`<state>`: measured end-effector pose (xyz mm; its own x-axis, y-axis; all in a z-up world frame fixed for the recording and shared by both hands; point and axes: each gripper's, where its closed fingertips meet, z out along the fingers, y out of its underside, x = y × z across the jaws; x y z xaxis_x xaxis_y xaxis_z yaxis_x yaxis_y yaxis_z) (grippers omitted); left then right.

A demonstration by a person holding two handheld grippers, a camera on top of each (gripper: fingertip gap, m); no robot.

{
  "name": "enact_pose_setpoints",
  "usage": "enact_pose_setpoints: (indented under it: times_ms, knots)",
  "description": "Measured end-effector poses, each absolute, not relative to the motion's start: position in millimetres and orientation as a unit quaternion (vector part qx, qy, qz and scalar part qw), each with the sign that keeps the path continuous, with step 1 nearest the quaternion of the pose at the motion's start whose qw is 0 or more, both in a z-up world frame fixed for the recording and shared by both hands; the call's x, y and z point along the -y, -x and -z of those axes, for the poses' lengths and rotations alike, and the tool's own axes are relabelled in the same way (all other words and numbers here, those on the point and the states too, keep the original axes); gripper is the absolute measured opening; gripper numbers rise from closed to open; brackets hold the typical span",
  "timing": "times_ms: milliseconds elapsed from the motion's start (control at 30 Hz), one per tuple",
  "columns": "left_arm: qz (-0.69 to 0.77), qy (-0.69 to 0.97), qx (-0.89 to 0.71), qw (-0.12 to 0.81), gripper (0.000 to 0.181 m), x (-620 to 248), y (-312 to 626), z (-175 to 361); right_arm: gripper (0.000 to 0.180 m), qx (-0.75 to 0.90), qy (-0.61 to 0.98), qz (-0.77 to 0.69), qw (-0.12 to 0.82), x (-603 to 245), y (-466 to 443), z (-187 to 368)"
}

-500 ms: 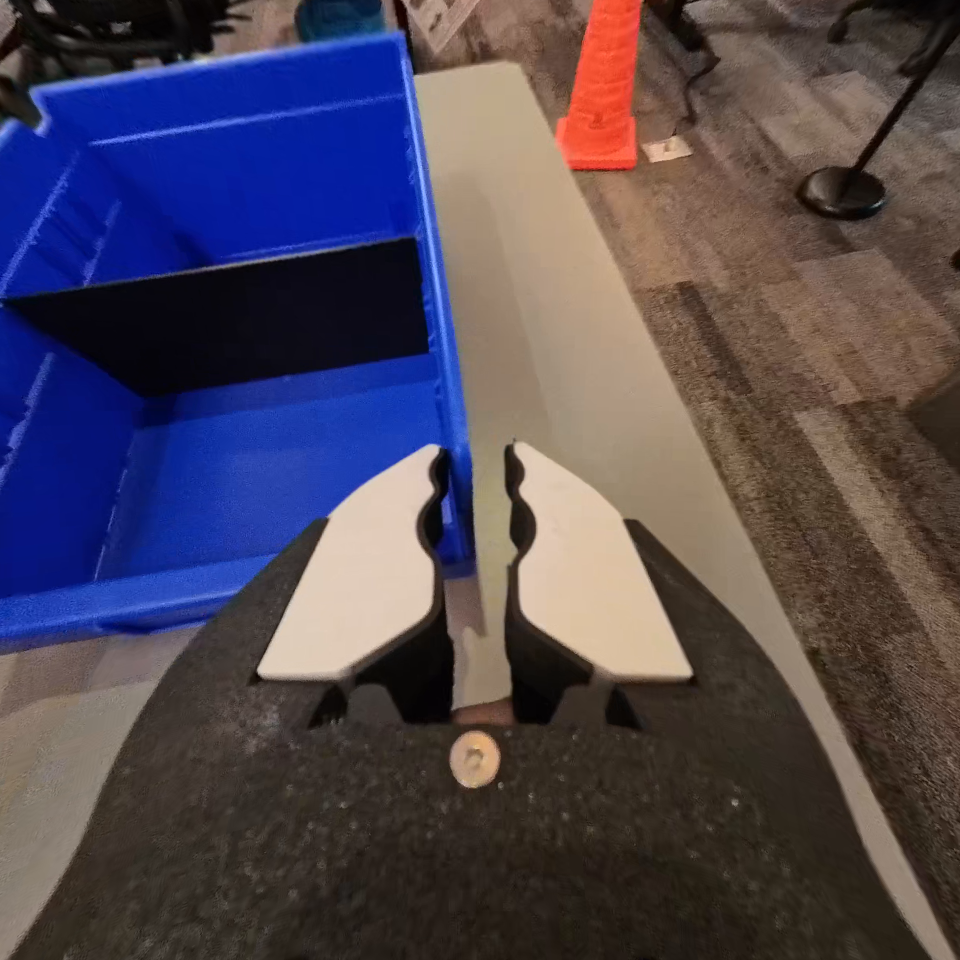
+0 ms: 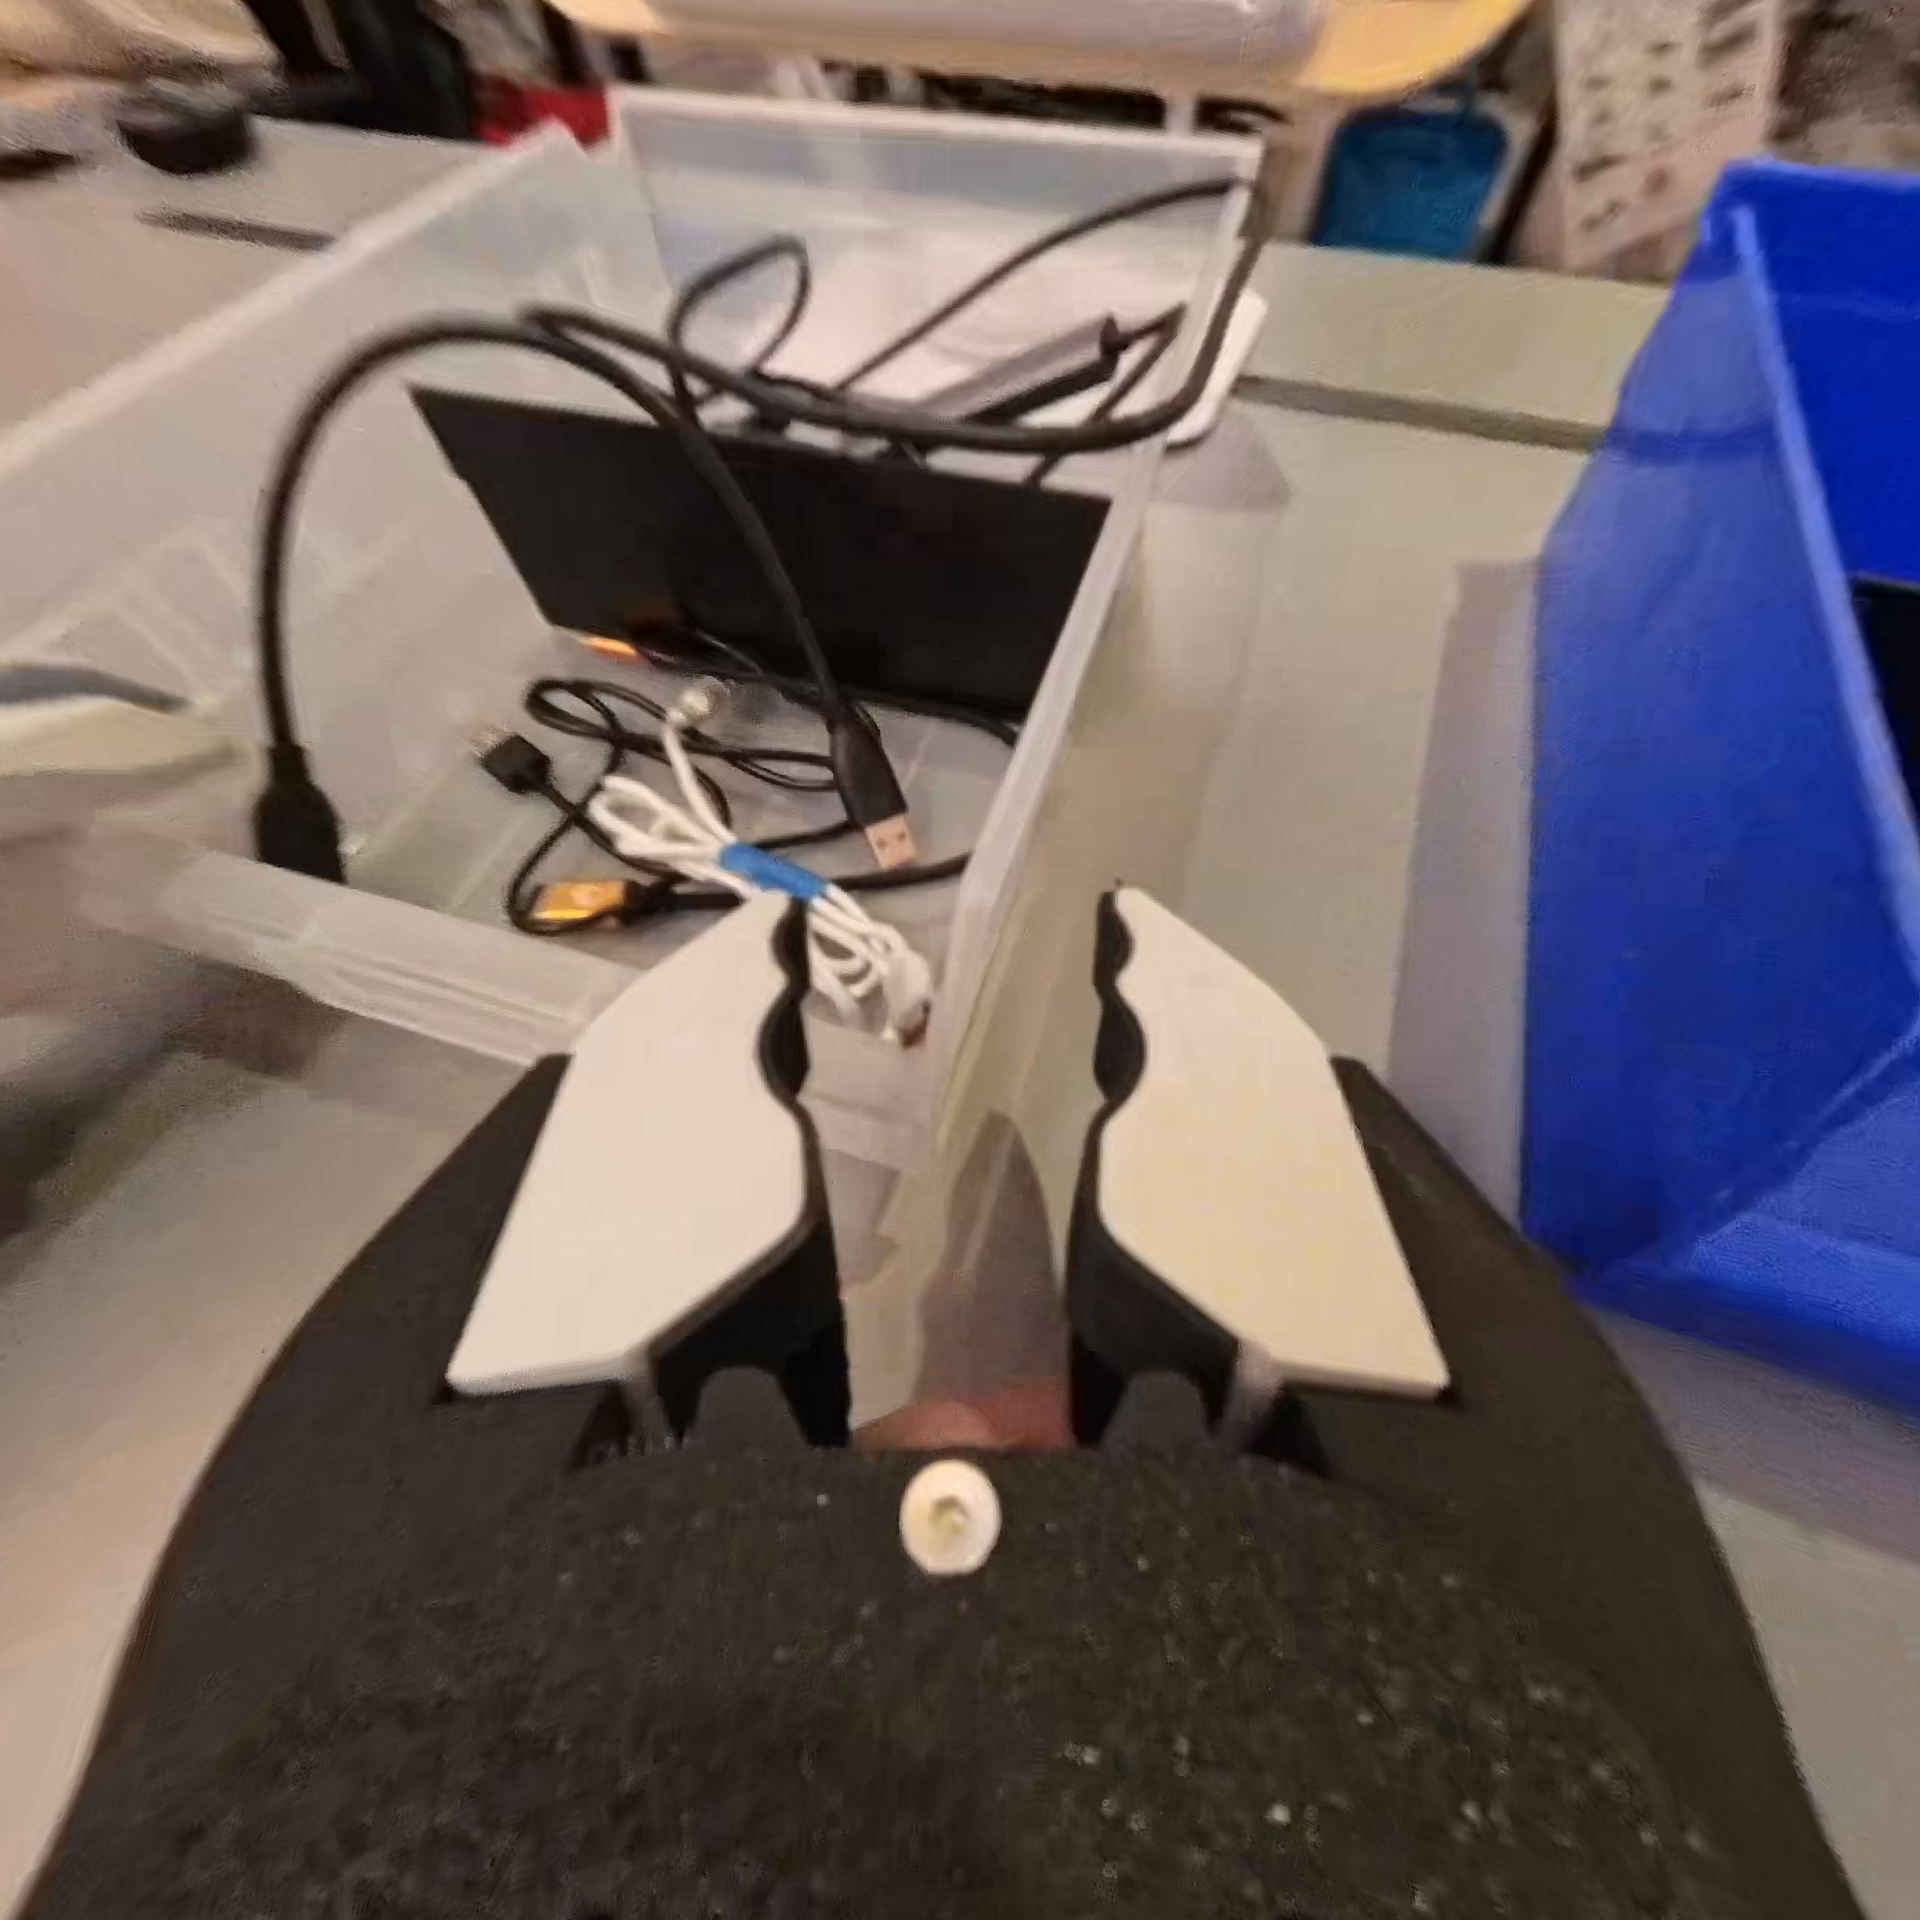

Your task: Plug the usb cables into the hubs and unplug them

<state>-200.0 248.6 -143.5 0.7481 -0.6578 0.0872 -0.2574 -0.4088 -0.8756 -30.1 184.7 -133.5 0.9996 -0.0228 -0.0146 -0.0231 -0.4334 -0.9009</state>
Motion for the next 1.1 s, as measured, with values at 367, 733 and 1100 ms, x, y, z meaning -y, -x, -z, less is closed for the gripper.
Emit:
enact_pose_setpoints:
  times_ms: [367,733,1100]
  knots:
    - [0.124,0.766,-0.326,0.54,0.002,-251,237,98,0.003,-0.193,0.81,0.077,0.548,-158,67,117]
    - [0.13,0.75,-0.238,0.603,0.001,-298,380,61,0.005,-0.114,0.769,0.076,0.625,-215,201,63]
    - [0.073,0.824,-0.193,0.527,0.002,-339,472,122,0.004,-0.067,0.834,0.025,0.548,-283,287,123]
